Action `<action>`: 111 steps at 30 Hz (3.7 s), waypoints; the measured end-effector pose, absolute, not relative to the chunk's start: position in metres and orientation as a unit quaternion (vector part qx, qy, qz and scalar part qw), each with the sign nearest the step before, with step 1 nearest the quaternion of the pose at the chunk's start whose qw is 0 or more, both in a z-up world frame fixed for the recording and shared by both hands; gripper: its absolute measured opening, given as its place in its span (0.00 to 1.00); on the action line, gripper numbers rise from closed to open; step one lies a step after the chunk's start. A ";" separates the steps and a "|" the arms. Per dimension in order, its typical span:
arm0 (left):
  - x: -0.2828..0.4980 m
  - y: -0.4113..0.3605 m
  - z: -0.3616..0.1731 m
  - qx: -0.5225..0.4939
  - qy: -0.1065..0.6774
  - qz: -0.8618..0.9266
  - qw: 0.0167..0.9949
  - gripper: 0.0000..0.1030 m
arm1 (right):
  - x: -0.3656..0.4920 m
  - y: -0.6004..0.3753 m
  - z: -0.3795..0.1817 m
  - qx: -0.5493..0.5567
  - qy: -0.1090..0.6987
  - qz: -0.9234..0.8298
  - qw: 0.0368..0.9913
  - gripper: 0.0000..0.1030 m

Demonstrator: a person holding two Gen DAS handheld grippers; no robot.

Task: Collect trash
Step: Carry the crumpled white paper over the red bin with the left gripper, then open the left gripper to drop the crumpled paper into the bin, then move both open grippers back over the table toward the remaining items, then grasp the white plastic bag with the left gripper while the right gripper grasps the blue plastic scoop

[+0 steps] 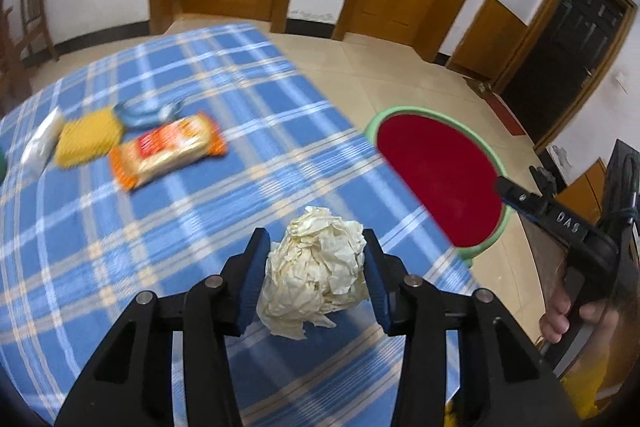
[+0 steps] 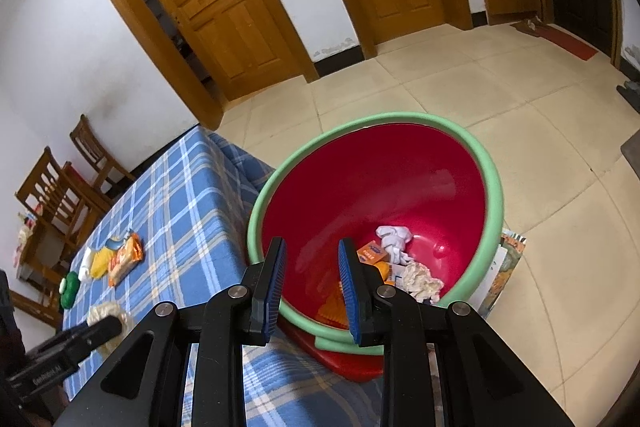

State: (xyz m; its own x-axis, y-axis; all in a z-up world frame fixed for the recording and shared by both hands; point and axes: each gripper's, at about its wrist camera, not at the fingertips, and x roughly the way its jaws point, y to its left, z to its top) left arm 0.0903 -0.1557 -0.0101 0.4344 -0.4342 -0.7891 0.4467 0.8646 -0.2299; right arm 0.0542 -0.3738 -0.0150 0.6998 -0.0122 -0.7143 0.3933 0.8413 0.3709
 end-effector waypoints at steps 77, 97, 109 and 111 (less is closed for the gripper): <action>0.173 -0.068 0.010 -0.033 0.418 -0.137 0.897 0.59 | 0.097 -0.314 0.001 0.217 0.408 -0.057 0.885 0.44; 0.237 0.047 -0.020 -0.031 0.436 -0.029 0.899 0.59 | 0.161 -0.229 0.001 0.163 0.430 -0.003 0.888 0.51; 0.256 0.061 -0.045 -0.051 0.444 -0.042 0.894 0.52 | 0.212 -0.177 -0.013 0.105 0.457 0.043 0.882 0.58; 0.257 0.063 -0.047 -0.058 0.441 -0.047 0.895 0.51 | 0.221 -0.169 -0.016 0.095 0.463 0.051 0.880 0.58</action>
State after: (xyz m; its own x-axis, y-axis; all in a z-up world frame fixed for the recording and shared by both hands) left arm 0.2566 0.0629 -0.0467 0.6072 -0.1355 -0.7829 0.0326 0.9888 -0.1458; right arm 0.2209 -0.1693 -0.0163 0.5653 0.1773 -0.8056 -0.0010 0.9768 0.2143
